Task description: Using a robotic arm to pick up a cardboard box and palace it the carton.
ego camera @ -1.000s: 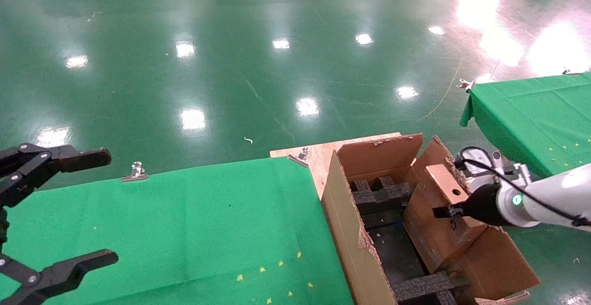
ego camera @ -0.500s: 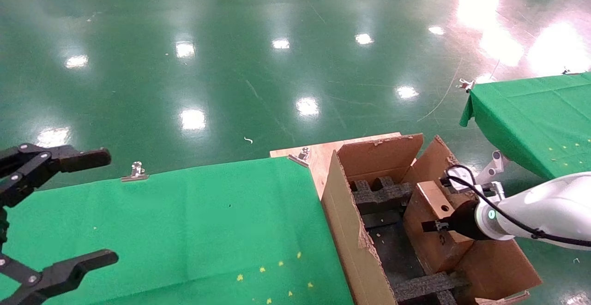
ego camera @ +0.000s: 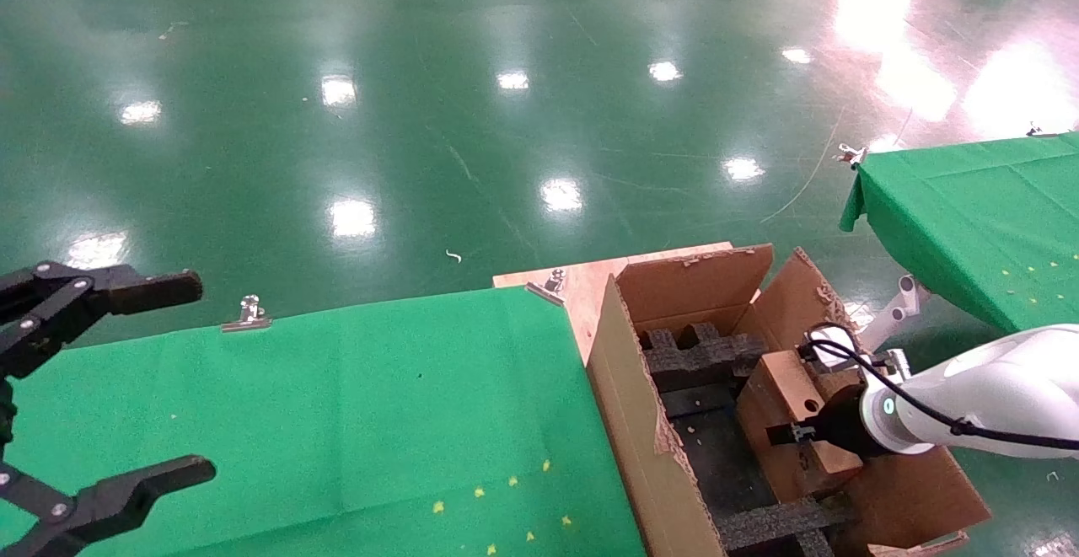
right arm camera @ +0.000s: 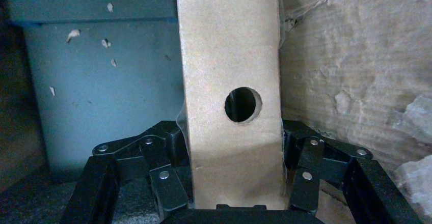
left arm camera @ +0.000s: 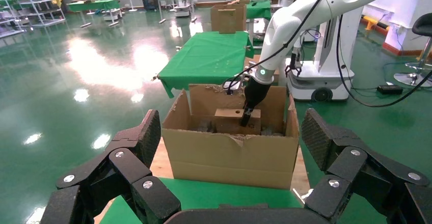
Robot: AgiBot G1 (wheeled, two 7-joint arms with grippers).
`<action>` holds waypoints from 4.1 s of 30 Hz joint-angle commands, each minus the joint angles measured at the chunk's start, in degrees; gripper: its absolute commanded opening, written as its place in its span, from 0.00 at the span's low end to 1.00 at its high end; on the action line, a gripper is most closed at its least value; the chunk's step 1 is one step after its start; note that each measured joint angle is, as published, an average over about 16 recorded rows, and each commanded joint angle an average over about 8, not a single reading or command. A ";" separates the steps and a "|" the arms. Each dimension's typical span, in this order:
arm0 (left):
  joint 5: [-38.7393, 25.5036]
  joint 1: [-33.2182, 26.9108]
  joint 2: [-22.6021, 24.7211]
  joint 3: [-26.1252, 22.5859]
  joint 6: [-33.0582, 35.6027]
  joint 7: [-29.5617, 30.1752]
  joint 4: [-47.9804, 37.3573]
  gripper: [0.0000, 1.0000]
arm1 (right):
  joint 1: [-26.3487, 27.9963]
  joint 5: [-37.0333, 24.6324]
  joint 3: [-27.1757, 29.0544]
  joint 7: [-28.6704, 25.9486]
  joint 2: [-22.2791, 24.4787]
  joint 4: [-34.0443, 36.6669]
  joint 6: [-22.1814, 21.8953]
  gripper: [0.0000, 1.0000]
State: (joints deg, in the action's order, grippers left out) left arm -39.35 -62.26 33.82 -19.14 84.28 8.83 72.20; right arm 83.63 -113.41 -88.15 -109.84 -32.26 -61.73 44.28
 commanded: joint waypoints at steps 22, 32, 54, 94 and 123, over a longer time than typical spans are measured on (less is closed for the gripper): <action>0.01 0.00 -0.01 -0.01 -0.01 -0.01 -0.02 1.00 | 0.23 0.13 -0.04 1.02 0.19 0.16 0.02 1.00; 0.01 0.00 -0.01 -0.02 -0.01 -0.01 -0.02 1.00 | 1.30 -1.79 0.23 0.06 1.61 -1.97 -0.01 1.00; 0.02 -0.01 -0.02 -0.03 -0.02 -0.02 -0.02 1.00 | 18.14 17.86 10.88 20.43 7.88 -16.26 -0.80 1.00; 0.06 0.00 -0.03 -0.05 -0.04 -0.04 -0.05 1.00 | 7.64 53.35 35.31 58.69 6.73 -14.40 21.55 1.00; 0.07 -0.01 -0.03 -0.07 -0.05 -0.05 -0.05 1.00 | -13.75 66.45 61.81 87.77 -0.10 -12.56 35.85 1.00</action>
State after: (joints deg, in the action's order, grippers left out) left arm -39.27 -62.26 33.78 -19.21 84.23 8.79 72.15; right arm 69.87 -46.95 -26.31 -22.05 -32.36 -74.29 80.14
